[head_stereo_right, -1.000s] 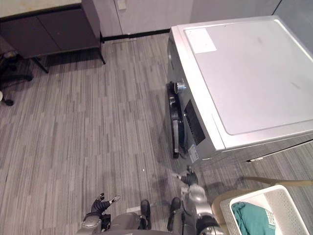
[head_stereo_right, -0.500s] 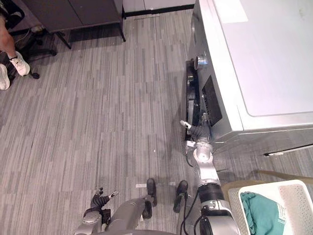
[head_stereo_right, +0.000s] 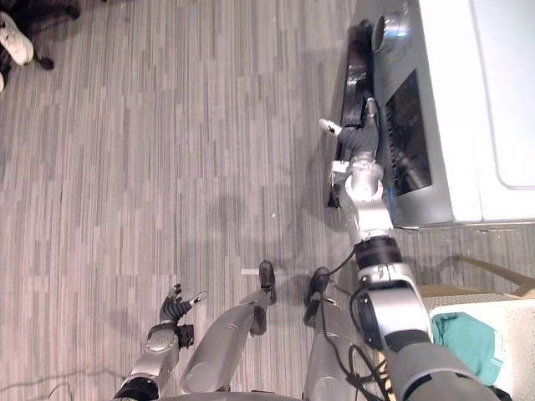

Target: Pick up the laundry basket with both hands and put the clothes into the washing machine.

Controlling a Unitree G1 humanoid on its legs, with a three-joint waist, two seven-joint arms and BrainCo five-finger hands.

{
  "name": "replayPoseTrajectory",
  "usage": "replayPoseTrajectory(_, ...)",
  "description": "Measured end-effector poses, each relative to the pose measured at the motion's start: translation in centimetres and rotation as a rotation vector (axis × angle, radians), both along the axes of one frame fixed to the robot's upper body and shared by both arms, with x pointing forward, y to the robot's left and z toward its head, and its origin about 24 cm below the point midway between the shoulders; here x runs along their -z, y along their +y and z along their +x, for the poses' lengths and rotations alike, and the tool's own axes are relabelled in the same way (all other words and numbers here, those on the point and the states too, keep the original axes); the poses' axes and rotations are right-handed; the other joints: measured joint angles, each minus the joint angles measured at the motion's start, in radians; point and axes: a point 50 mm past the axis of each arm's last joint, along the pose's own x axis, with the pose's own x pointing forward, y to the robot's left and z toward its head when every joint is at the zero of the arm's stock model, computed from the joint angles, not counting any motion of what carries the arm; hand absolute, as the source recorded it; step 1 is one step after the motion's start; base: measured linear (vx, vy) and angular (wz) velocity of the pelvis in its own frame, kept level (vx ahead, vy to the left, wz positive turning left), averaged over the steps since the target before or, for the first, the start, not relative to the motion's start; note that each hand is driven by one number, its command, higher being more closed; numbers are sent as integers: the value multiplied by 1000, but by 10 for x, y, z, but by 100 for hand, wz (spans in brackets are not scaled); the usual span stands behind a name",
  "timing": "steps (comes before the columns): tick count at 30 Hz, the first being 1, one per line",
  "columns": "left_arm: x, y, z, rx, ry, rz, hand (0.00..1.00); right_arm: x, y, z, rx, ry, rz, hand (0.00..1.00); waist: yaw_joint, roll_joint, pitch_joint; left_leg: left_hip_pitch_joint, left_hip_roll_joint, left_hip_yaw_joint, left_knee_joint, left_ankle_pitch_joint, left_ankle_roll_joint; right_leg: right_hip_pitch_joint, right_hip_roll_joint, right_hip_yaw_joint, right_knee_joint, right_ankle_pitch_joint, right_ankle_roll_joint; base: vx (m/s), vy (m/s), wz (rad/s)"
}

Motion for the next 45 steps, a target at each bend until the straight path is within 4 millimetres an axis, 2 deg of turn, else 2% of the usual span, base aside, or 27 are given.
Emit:
replayPoseTrajectory(2,-10,-1,12,-8,-48,-15,0,-11,17,2,-55,-31,-9,0,0,2,2,-24,1,-13,-21,9,-8,-30,-3,-13,10,-2,-3,-114,-70,22)
replayPoseTrajectory(4,-19,-3,24,-6,-90,-22,0,-25,41,4,-124,-58,-18,0,4,4,4,-42,4,-13,-39,14,-15,-56,-5,-23,16,-1,-12,-92,-77,13)
replayPoseTrajectory(6,-37,-6,41,-6,-171,-23,0,-40,72,5,-209,-78,-10,0,12,9,10,-62,12,-13,-58,19,-24,-75,-6,-49,18,-1,-30,-73,-94,24)
replayPoseTrajectory(7,-42,-7,45,-6,-196,-27,0,-42,80,4,-233,-82,-26,0,13,12,11,-67,15,-13,-61,21,-27,-78,-8,-59,20,-4,-34,-44,-100,41)
replayPoseTrajectory(9,-63,-14,61,16,-289,-37,0,-52,128,-4,-374,-102,-81,0,21,19,15,-89,25,-23,-62,55,-48,-87,-19,-103,49,-29,-48,-20,-110,53)
replayPoseTrajectory(11,-78,-28,71,70,-353,-41,0,-63,154,-12,-458,-134,-105,0,43,23,17,-98,16,-50,-62,85,-41,-99,-42,-129,99,-64,-53,17,-105,69)
replayPoseTrajectory(13,-97,-39,82,111,-433,-50,0,-86,172,-19,-516,-191,-116,0,61,23,17,-121,-4,-104,-61,113,-40,-117,-73,-142,161,-107,-54,43,-120,100)
replayPoseTrajectory(16,-99,-41,83,112,-441,-48,0,-100,169,-18,-515,-209,-79,0,75,23,17,-128,-13,-141,-61,120,-39,-118,-83,-136,191,-127,-52,25,-74,62)
replayPoseTrajectory(19,-98,-41,83,108,-437,-52,0,-101,161,-15,-498,-209,-63,0,69,22,17,-126,-14,-139,-62,120,-39,-119,-77,-109,188,-127,-51,10,-55,12)
replayPoseTrajectory(23,-102,-44,86,124,-445,-50,0,-93,131,-22,-468,-262,-4,0,49,17,21,-111,-5,-85,-65,120,-38,-117,-48,-42,139,-110,-24,-26,-30,-41)
replayPoseTrajectory(25,-104,-44,88,128,-449,-46,0,-74,115,-31,-456,-281,38,0,26,11,24,-98,7,-40,-69,119,-38,-116,-25,3,104,-81,-11,-38,-6,-75)
replayPoseTrajectory(27,-108,-45,91,143,-453,-32,0,-29,89,-40,-402,-227,44,0,-16,-4,33,-74,26,16,-70,109,-34,-104,11,63,52,-36,-2,-41,22,-96)
replayPoseTrajectory(28,-109,-45,93,151,-453,-22,0,-14,83,-43,-385,-199,38,0,-27,-7,36,-66,31,28,-71,104,-35,-98,22,79,36,-25,2,-38,26,-98)
replayPoseTrajectory(30,-121,-44,102,173,-482,13,0,52,64,-60,-337,-34,-3,0,-71,-32,46,-34,53,76,-72,81,-21,-75,63,134,-22,15,5,-39,22,-93)
replayPoseTrajectory(31,-125,-45,106,180,-490,21,0,68,59,-65,-324,10,-17,0,-78,-34,46,-30,59,85,-73,76,-15,-72,74,147,-38,26,7,-45,22,-84)
replayPoseTrajectory(32,-136,-47,115,193,-511,39,0,97,51,-75,-297,96,-48,0,-88,-36,48,-25,66,105,-83,76,-14,-69,91,169,-71,48,8,-42,25,-79)
replayPoseTrajectory(33,-147,-45,124,201,-533,71,0,117,49,-85,-287,159,-63,0,-101,-41,51,-19,74,128,-98,76,-14,-68,109,195,-107,69,18,-40,24,-81)
replayPoseTrajectory(34,-154,-41,129,200,-548,91,0,125,49,-89,-280,183,-59,0,-106,-47,55,-16,78,144,-101,75,-14,-68,118,209,-123,82,17,-30,18,-79)
replayPoseTrajectory(36,-176,-29,142,185,-590,148,0,154,47,-104,-254,280,-41,0,-127,-64,64,-16,92,193,-103,75,-15,-64,142,252,-177,126,23,-17,10,-75)
replayPoseTrajectory(37,-195,-24,151,179,-631,178,0,172,41,-113,-222,346,-24,0,-131,-70,68,-19,98,220,-103,73,-12,-65,153,275,-208,152,22,-1,5,-61)
replayPoseTrajectory(39,-211,-20,157,162,-672,190,0,185,38,-121,-209,392,-31,0,-133,-75,71,-20,102,239,-101,71,-9,-62,160,288,-233,170,22,19,5,-43)
replayPoseTrajectory(40,-237,-10,165,134,-729,226,0,199,35,-133,-201,445,-53,0,-141,-86,77,-25,111,266,-92,63,-2,-59,168,307,-260,190,26,35,4,-36)
replayPoseTrajectory(42,-259,3,168,117,-775,279,0,206,33,-141,-199,474,-89,0,-155,-98,83,-38,117,278,-75,52,-1,-58,173,318,-284,208,24,44,-2,-28)
replayPoseTrajectory(45,-305,19,175,83,-860,360,0,217,21,-152,-148,518,-119,0,-161,-112,91,-85,132,302,-22,23,3,-70,179,338,-331,242,31,38,1,-20)
